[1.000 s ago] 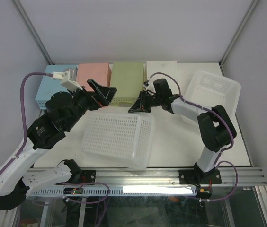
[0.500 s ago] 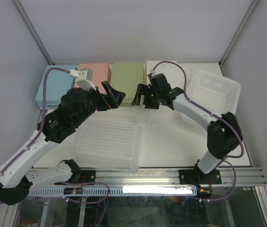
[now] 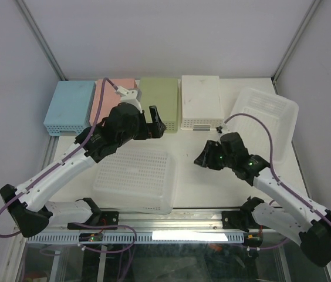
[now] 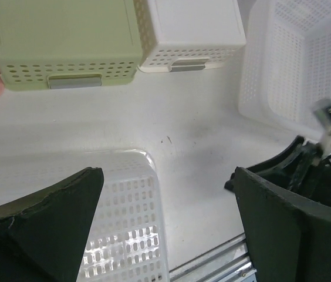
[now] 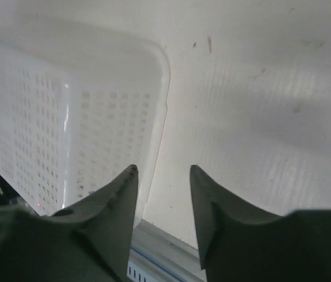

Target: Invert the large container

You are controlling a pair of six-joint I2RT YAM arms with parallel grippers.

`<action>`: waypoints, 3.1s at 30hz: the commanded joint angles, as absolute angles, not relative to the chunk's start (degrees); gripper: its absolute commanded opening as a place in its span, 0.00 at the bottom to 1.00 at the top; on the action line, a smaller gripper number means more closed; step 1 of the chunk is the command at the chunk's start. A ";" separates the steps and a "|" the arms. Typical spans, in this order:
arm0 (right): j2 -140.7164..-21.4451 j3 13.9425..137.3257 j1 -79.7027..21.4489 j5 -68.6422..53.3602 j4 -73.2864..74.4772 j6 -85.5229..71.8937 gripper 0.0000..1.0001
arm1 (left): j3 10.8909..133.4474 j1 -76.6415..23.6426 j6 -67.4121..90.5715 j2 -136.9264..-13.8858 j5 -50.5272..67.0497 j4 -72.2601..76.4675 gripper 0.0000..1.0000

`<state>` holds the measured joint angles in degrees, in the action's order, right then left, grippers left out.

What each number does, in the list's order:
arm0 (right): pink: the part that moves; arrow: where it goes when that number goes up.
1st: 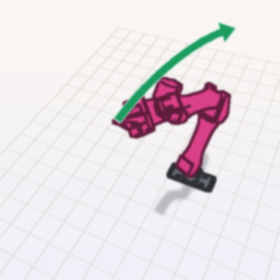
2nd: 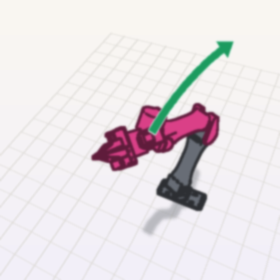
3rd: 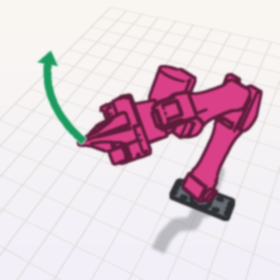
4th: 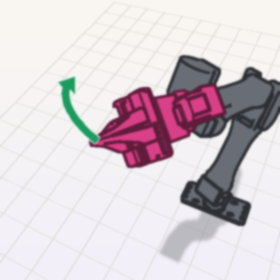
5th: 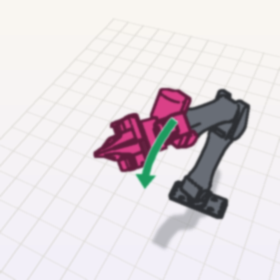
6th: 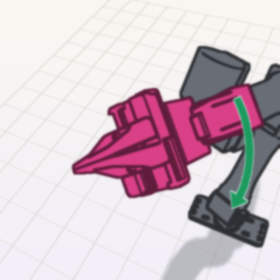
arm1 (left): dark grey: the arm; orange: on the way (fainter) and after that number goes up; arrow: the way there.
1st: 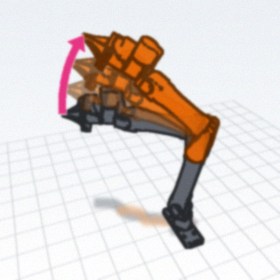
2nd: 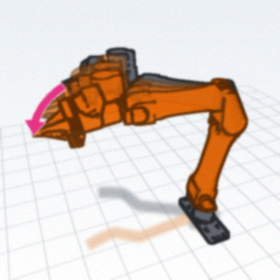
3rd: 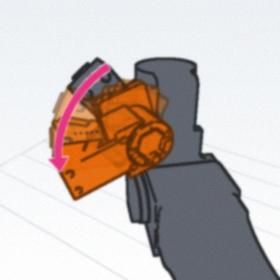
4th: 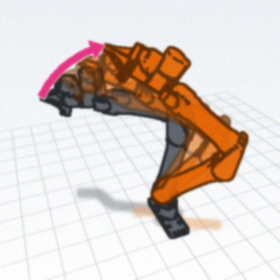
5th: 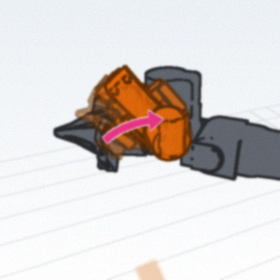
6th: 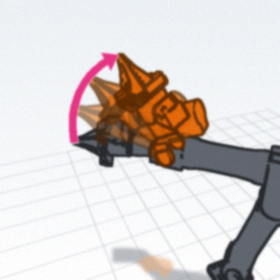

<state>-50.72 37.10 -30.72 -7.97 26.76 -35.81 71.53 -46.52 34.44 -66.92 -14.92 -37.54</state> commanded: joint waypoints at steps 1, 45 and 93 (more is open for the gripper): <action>-55.93 33.02 -39.07 -12.88 12.20 -44.90 0.36 | 76.51 -46.60 36.13 -66.99 -17.36 -38.03 0.99; -96.56 51.99 -51.19 -18.34 -18.15 -51.72 0.25 | 75.06 -45.97 39.17 -61.60 -18.80 -41.58 0.99; -73.67 68.33 -9.84 16.73 33.73 -21.39 0.00 | 70.42 -45.50 38.39 -73.23 -3.82 -28.37 0.99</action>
<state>-79.44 66.70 -10.02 17.93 35.64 -22.52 70.13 -46.02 39.16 -72.77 -6.81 -32.32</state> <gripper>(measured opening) 0.085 0.990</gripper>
